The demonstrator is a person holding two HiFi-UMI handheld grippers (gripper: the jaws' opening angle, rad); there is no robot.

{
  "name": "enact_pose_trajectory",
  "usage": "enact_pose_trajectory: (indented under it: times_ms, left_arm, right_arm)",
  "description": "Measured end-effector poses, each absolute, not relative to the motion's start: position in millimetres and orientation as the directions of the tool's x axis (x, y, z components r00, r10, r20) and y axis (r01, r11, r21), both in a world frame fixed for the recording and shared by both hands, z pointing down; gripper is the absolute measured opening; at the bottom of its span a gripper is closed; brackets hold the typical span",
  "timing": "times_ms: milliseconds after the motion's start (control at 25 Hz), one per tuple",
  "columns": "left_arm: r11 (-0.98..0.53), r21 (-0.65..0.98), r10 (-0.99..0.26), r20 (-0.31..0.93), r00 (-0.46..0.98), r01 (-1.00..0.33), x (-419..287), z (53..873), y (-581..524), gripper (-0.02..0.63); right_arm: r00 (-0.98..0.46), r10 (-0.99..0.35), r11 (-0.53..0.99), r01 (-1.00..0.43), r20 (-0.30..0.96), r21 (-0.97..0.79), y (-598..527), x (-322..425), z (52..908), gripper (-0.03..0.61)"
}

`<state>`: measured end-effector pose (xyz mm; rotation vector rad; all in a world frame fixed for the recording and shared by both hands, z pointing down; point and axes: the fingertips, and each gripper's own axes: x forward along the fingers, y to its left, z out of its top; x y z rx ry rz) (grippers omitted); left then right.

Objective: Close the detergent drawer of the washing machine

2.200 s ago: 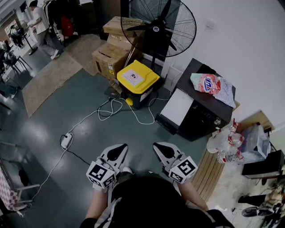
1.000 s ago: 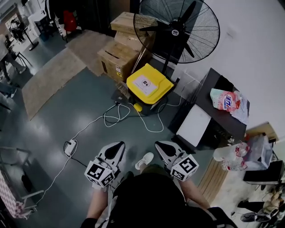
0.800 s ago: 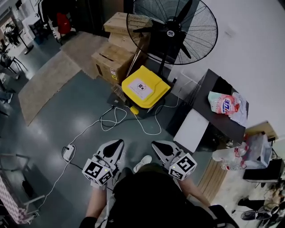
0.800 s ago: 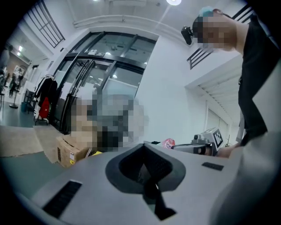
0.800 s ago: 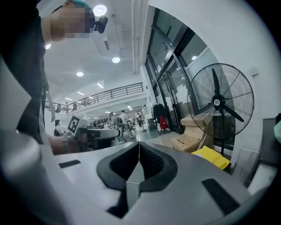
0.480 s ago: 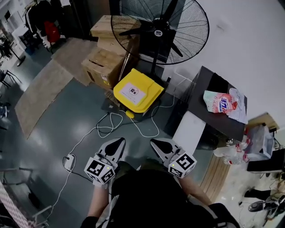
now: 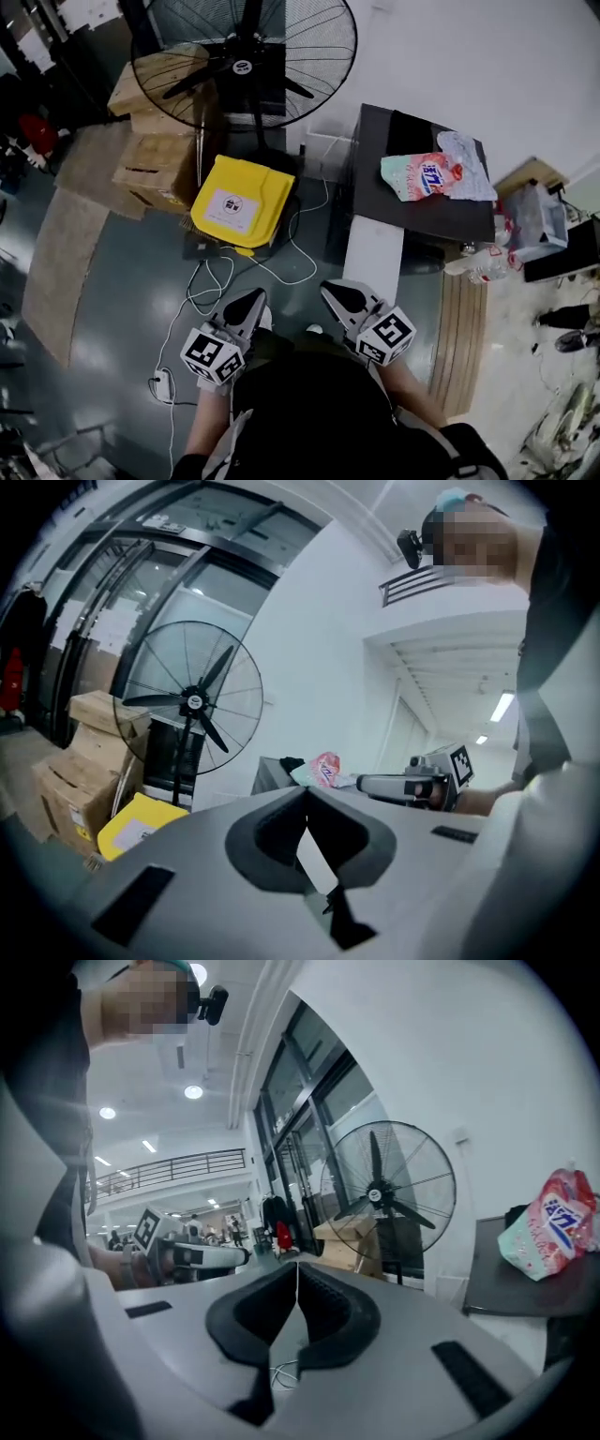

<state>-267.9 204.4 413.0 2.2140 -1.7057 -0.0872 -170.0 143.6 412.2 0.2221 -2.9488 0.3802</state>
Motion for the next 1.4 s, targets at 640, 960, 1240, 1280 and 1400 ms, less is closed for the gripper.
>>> enact_pose_trajectory:
  times_ms: [640,960,1240,1280,1400]
  left_arm:
    - [-0.735,0.33,-0.532,0.26,0.805,-0.593,-209.4,470.5,92.5,0.011]
    - [-0.845,0.335,-0.306,0.337,0.89,-0.417,-171.9,506.0,109.3,0.011]
    - [-0.859,0.342,-0.213,0.439,0.873,-0.382,-134.0,538.7,119.1,0.011]
    - [-0.857,0.341,-0.21,0.455,0.866,-0.387,-129.7,544.0,120.4,0.011]
    - [-0.854,0.328,-0.204,0.502,0.841,-0.404,-116.2,559.8,121.5,0.012]
  right_arm:
    - [-0.635,-0.707,0.579,-0.773,0.312,-0.26,102.3,-75.9,463.4,0.018]
    - [-0.425,-0.8,0.368,-0.905,0.423,-0.214,146.6,-34.4,506.2,0.018]
    - [-0.362,-0.78,0.313,-0.932,0.511,-0.182,165.7,12.7,541.1,0.02]
    - [-0.358,-0.772,0.312,-0.933,0.524,-0.179,168.4,20.8,547.3,0.02]
    - [-0.357,-0.751,0.319,-0.933,0.556,-0.168,169.4,43.5,565.2,0.02]
